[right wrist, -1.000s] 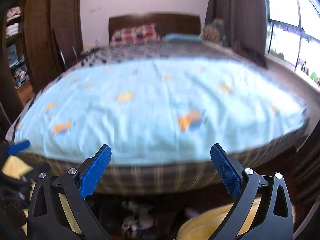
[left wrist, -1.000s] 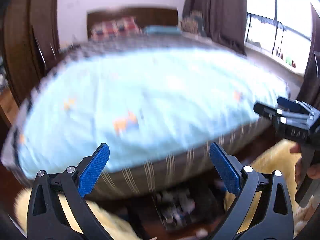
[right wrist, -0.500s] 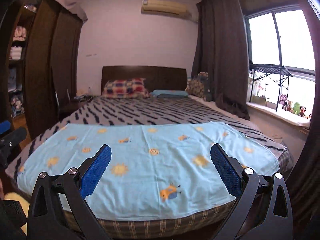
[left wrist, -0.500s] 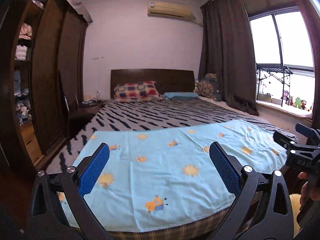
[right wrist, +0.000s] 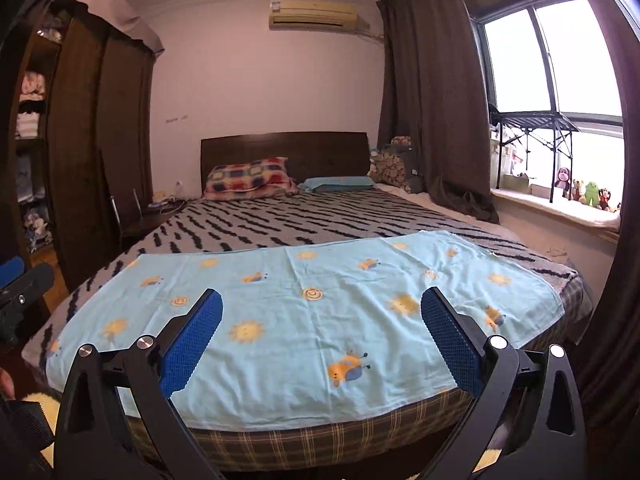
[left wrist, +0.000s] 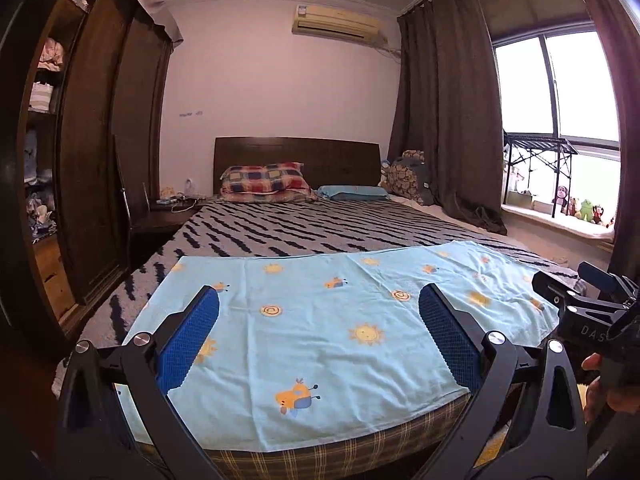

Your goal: Collect trash

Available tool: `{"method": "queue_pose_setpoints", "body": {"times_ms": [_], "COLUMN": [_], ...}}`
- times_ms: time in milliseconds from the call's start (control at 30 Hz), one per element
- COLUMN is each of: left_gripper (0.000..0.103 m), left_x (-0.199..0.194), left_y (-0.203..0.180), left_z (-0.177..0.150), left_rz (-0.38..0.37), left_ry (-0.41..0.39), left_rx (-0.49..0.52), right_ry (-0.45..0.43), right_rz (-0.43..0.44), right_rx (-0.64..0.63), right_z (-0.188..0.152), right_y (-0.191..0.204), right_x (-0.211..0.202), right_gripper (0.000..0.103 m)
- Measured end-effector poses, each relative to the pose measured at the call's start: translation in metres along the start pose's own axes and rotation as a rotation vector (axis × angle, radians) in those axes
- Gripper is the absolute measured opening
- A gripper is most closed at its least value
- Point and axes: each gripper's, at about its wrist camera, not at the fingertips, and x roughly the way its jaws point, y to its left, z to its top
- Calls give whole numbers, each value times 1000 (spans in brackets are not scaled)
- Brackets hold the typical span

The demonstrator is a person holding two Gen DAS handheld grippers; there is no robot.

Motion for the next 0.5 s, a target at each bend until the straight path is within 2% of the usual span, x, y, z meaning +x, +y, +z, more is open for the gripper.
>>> {"method": "queue_pose_setpoints", "body": {"times_ms": [500], "left_gripper": [95], "left_x": [6], "left_y": [-3], "left_z": [-3], "left_rz": [-2], "left_ry": [29], "left_rx": [-3], "right_ry": [15], "right_rz": [-9], "right_rx": [28], "right_z": [-4], "right_y": [-2], "right_x": [3], "right_gripper": [100]}}
